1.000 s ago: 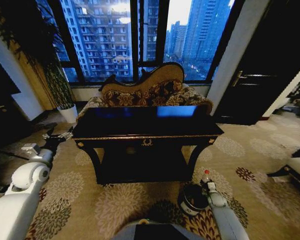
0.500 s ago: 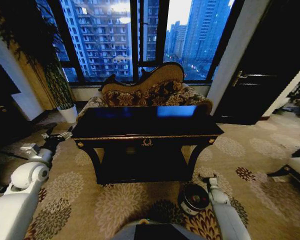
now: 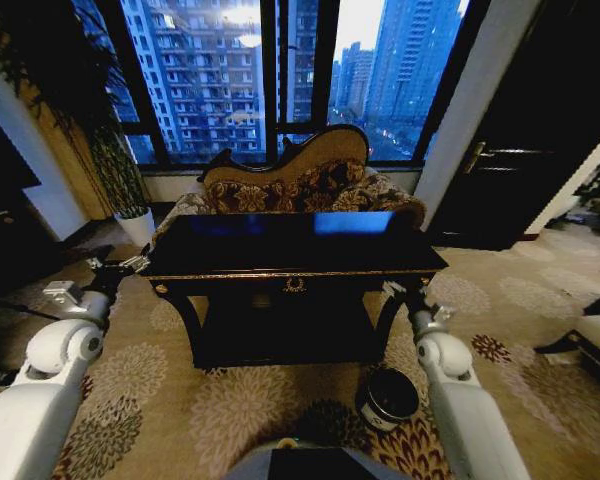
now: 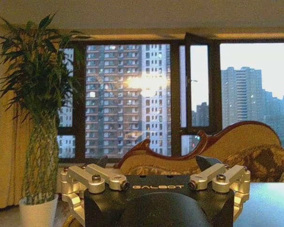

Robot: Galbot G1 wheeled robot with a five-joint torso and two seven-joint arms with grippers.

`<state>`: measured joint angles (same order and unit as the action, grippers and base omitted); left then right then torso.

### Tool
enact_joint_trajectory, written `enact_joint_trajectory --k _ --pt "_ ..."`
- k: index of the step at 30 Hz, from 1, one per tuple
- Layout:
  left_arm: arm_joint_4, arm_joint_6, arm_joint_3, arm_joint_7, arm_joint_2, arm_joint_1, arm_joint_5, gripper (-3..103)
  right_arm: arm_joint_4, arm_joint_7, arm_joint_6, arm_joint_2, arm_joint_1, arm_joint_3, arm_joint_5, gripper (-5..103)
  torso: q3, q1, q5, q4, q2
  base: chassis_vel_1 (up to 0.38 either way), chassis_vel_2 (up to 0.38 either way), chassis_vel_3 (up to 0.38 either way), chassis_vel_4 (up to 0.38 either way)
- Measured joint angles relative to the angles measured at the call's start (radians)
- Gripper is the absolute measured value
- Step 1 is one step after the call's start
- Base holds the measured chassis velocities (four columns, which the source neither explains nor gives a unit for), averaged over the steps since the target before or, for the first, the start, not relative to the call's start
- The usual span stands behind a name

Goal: Move to the front of the table and place the trash on the table into the trash bin.

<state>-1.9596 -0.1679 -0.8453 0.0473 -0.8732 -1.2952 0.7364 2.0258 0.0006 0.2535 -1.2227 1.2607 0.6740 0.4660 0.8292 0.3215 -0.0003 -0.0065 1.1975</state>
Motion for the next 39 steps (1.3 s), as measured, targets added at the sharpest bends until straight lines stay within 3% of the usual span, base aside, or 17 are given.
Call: enact_joint_trajectory --k 6,19,39 --pt "0.007 0.029 0.016 -0.023 0.030 -0.005 0.006 100 0.075 0.000 -0.027 0.077 0.104 -0.053 0.000 100 0.000 0.000 0.0003 -0.0004 0.000 0.000 0.000 0.000 0.000" --pt "0.011 0.040 0.047 -0.028 0.052 -0.007 0.006 100 0.123 -0.001 -0.017 0.147 0.151 -0.058 0.040 100 0.000 0.000 0.0003 -0.0001 0.000 0.000 0.000 0.000 0.000" --pt "0.016 0.045 0.048 -0.031 0.047 -0.019 0.004 100 0.140 -0.001 0.006 0.182 0.170 -0.020 0.079 100 0.000 0.000 0.0002 -0.0002 0.000 0.010 -0.012 -0.011 0.009"
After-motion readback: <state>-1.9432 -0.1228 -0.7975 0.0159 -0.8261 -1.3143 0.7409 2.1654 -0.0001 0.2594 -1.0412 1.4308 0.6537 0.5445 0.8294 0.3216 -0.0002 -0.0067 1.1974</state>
